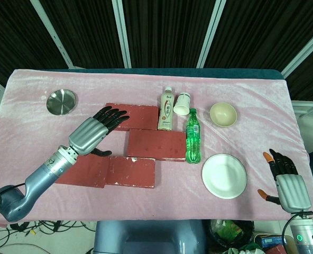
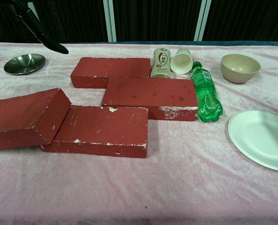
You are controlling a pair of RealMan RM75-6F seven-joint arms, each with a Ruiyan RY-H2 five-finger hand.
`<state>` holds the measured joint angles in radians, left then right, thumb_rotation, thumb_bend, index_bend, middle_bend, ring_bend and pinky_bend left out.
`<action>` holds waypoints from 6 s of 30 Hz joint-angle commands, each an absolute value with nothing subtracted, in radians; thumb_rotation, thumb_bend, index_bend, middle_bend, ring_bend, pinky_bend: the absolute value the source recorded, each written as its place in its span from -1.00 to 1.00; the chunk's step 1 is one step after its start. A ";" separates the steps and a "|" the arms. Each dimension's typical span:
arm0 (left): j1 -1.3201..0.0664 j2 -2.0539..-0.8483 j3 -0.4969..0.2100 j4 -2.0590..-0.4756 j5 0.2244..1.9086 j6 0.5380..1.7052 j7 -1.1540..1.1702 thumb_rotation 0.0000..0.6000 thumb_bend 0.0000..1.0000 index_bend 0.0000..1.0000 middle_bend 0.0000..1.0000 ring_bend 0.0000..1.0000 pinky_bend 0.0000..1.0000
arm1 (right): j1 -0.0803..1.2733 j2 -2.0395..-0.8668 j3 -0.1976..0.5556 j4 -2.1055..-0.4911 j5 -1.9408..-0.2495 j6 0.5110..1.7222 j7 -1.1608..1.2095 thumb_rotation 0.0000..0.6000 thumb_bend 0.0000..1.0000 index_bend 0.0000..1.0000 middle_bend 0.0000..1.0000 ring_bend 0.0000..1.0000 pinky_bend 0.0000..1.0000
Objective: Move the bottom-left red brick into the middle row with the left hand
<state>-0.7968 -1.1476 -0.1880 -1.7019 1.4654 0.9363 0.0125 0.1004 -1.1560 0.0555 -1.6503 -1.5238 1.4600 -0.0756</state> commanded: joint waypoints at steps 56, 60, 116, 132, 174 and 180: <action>-0.411 -0.957 0.139 -1.459 1.670 1.097 -0.459 1.00 -1.00 -1.00 -1.00 -1.00 -1.00 | 0.093 -1.145 0.052 -1.670 -1.491 1.446 -0.092 1.00 -0.89 -1.00 -1.00 -1.00 -0.84; -0.416 -0.989 0.146 -1.431 1.687 1.089 -0.471 1.00 -1.00 -1.00 -1.00 -1.00 -1.00 | 0.095 -1.145 0.052 -1.672 -1.489 1.441 -0.096 1.00 -0.89 -1.00 -1.00 -1.00 -0.84; -0.541 -1.163 0.104 -1.402 1.616 0.938 -0.326 1.00 -1.00 -0.99 -0.99 -1.00 -1.00 | 0.100 -1.128 0.050 -1.694 -1.458 1.409 -0.103 1.00 -0.89 -1.00 -1.00 -1.00 -0.84; -0.538 -1.175 0.093 -1.415 1.575 0.932 -0.245 1.00 -1.00 -0.88 -0.91 -1.00 -1.00 | 0.100 -1.130 0.048 -1.695 -1.463 1.410 -0.104 1.00 -0.89 -1.00 -1.00 -1.00 -0.84; -0.763 -0.978 -0.109 -1.555 1.308 0.678 -0.156 1.00 -0.38 -0.48 -0.60 -1.00 -1.00 | 0.102 -1.119 0.047 -1.707 -1.449 1.396 -0.080 1.00 -0.89 -1.00 -1.00 -1.00 -0.84; -0.847 -1.036 -0.121 -1.524 1.178 0.576 -0.029 1.00 -0.37 -0.48 -0.58 -1.00 -1.00 | 0.103 -1.118 0.050 -1.706 -1.444 1.393 -0.078 1.00 -0.89 -1.00 -1.00 -1.00 -0.84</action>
<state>-0.8083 -1.0064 -0.1096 -1.5403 1.2314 0.6151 -0.0795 0.1032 -1.1178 0.0497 -1.7063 -1.4436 1.3928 -0.0777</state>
